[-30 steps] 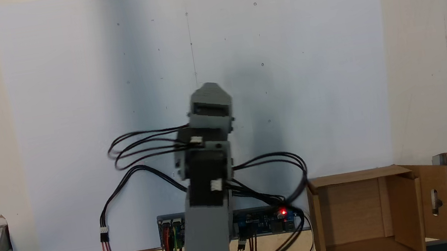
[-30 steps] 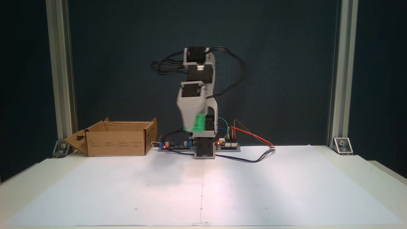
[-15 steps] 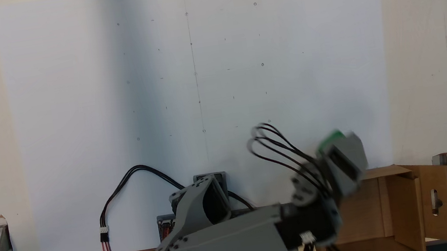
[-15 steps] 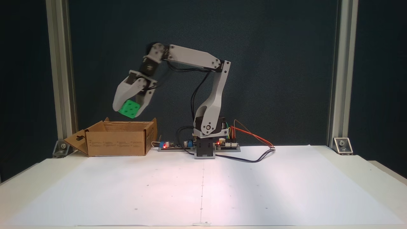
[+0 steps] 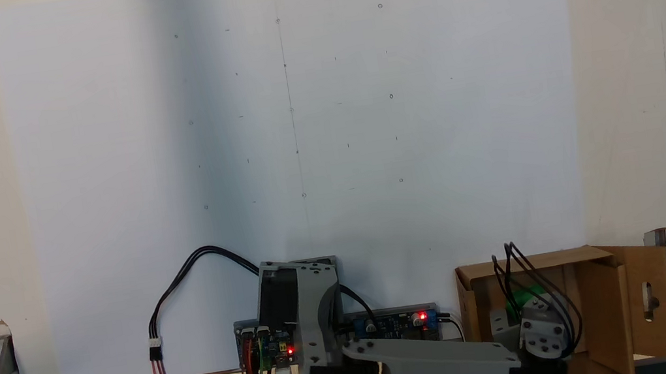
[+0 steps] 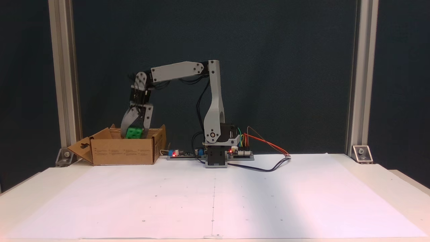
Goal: Grasp a green dice and put it in the bin.
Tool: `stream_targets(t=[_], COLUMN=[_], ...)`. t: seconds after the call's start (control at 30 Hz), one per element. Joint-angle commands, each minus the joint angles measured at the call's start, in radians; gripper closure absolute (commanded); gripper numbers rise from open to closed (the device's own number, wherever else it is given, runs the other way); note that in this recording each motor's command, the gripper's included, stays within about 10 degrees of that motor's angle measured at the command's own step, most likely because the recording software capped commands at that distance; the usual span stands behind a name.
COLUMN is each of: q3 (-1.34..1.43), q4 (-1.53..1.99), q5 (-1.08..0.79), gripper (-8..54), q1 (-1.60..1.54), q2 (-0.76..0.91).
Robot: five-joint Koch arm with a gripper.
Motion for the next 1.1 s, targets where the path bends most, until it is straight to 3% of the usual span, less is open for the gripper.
stream_targets(t=[0.0,0.03,0.1,0.17,0.33,0.6,0.77,0.93,1.07], q3=[-0.072,-0.072,-0.071,-0.067,-0.098,-0.304,-0.302,-0.288,-0.107], q4=[-0.035,-0.032,-0.026,-0.026,-0.040,-0.046,-0.058,-0.058,-0.060], q5=[-0.081,-0.080,-0.078,-0.078,-0.025,0.382,0.590,0.598,0.595], gripper=[33.9,30.5,13.8,8.0,7.7,7.6,0.9,0.7,0.9], q1=[0.009,0.011,0.011,0.011,0.011,-0.249,-0.598,-0.957,-1.250], q2=[0.009,0.002,-0.014,-0.031,-0.003,0.176,0.305,0.373,0.503])
